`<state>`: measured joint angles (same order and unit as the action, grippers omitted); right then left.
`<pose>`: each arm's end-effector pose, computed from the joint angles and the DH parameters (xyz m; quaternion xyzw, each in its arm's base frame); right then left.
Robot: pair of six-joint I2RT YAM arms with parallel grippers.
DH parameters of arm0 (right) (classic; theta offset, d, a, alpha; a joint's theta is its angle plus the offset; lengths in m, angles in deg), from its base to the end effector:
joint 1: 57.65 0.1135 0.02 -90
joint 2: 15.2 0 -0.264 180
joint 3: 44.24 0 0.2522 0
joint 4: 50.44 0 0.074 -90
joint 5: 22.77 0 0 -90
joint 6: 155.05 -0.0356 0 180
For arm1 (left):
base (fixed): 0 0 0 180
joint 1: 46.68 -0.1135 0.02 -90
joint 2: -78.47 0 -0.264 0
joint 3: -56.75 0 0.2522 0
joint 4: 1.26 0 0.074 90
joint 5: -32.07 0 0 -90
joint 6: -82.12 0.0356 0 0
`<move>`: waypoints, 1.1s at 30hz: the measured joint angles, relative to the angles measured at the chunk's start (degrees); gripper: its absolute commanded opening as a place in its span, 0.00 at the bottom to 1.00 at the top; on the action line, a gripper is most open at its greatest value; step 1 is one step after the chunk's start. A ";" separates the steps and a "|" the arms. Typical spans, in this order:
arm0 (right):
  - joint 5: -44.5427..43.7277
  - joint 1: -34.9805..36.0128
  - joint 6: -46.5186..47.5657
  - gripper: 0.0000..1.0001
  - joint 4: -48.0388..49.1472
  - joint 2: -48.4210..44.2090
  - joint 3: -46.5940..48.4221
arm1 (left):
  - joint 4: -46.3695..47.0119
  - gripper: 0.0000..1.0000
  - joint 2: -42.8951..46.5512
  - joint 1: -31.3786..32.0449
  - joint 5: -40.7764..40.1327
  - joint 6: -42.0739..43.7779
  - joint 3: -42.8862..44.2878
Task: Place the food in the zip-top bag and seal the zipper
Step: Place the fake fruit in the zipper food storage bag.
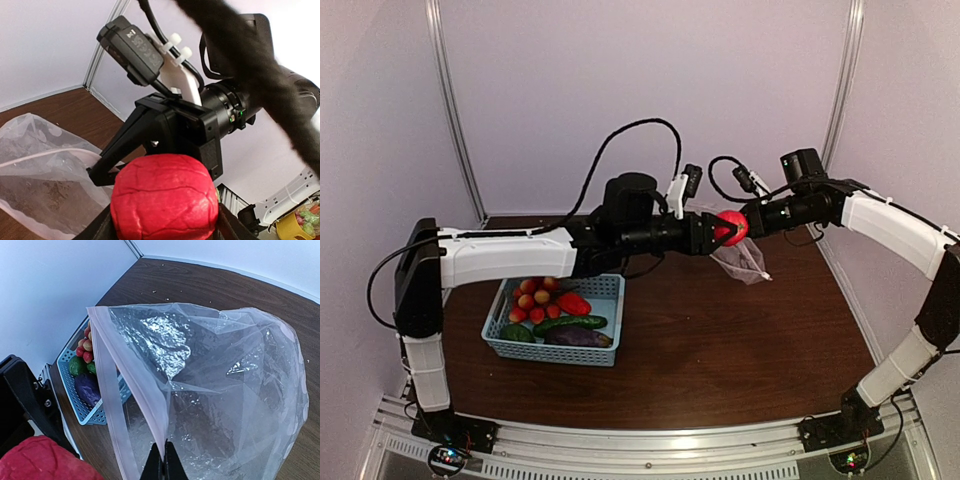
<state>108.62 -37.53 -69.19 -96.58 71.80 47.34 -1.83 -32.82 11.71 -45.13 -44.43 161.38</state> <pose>0.3045 0.1366 0.3305 -0.2622 0.8247 0.3957 0.3075 0.2418 -0.4080 0.3166 0.2136 0.7181 -0.5407 0.3825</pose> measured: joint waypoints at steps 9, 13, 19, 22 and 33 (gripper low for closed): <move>0.39 -1.11 -2.38 0.00 0.48 -0.92 0.00 | 0.57 0.42 -2.62 0.00 -2.51 -0.09 0.92; 0.66 -1.75 -3.48 0.00 1.14 -2.23 0.00 | 0.44 0.40 -2.62 0.00 -4.39 -0.52 -0.22; 2.38 -1.77 -4.55 0.00 1.97 -2.45 -0.07 | -1.55 0.39 -2.97 0.00 -9.27 -1.57 0.13; 4.02 -1.88 -5.31 0.00 3.32 -2.54 -0.39 | -4.76 0.38 -5.11 -0.07 -11.63 -3.02 3.17; 6.73 -1.31 -6.75 0.00 6.38 -4.28 -4.48 | -6.97 0.36 -8.85 -1.40 -9.53 -7.34 6.23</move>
<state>115.35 -38.84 -75.94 -90.20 67.51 42.86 -8.80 -41.67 10.31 -54.66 -51.78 167.61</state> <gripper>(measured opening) 0.006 0.595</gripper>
